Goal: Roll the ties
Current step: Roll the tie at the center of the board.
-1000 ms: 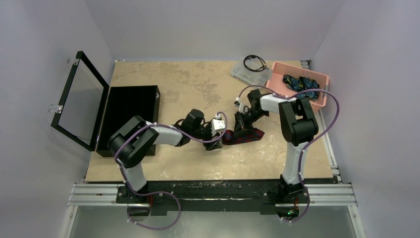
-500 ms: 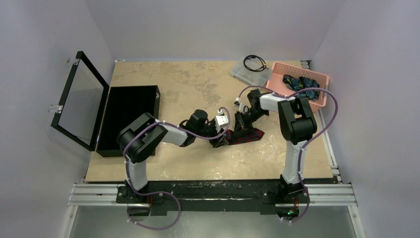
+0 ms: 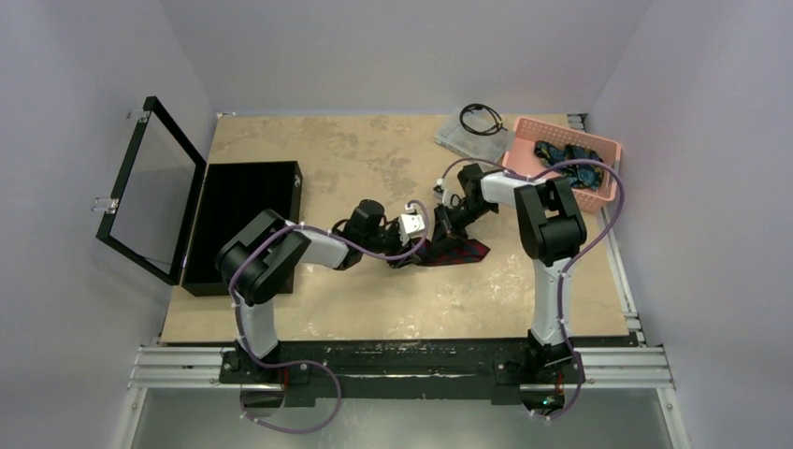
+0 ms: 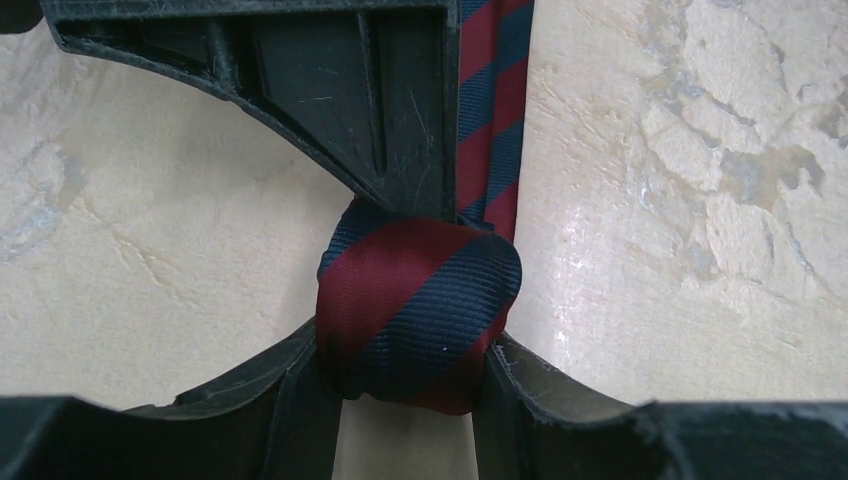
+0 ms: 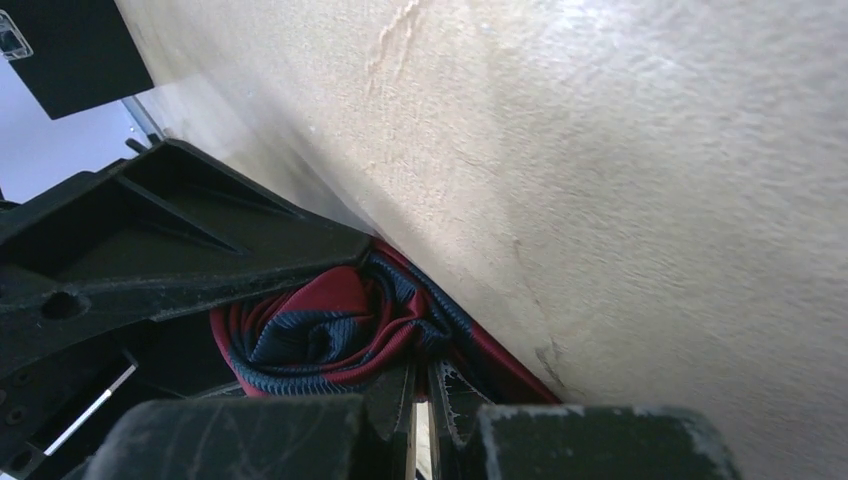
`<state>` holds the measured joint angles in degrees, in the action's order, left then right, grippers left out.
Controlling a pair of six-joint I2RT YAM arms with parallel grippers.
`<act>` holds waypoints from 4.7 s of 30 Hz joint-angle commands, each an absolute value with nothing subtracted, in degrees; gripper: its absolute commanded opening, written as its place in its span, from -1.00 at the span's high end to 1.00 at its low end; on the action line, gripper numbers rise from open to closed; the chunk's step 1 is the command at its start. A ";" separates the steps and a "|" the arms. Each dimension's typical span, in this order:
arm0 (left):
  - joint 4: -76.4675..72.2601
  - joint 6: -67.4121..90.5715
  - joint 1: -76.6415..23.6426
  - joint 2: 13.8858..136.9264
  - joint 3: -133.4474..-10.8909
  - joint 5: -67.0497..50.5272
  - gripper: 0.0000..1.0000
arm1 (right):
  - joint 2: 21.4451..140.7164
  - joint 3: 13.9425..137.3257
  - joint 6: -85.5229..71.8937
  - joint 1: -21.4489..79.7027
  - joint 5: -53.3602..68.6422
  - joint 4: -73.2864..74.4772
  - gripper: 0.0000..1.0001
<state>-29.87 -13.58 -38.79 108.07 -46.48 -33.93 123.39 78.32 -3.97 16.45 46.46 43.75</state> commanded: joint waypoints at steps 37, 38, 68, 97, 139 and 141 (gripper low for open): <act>-11.53 -27.14 -41.69 106.04 -48.76 -27.36 0.60 | 116.75 77.53 5.54 11.95 39.17 39.18 0.08; -10.71 -27.95 -41.85 106.12 -48.82 -26.67 0.61 | 115.95 77.68 6.77 11.01 39.64 40.97 0.05; -2.65 -28.39 -42.71 108.77 -55.75 -28.85 0.04 | 115.50 69.94 1.57 13.87 43.82 37.66 1.00; -44.91 -0.69 -42.00 116.90 -51.08 -36.17 -0.32 | 121.75 70.53 -1.27 16.96 18.14 31.98 1.00; -2.56 -22.52 -43.24 111.91 -56.03 -24.80 0.11 | 114.48 70.79 3.04 13.26 41.78 40.71 1.00; -6.77 -19.77 -42.63 110.83 -54.34 -26.38 -0.03 | 115.73 70.68 5.75 12.58 37.86 43.25 1.00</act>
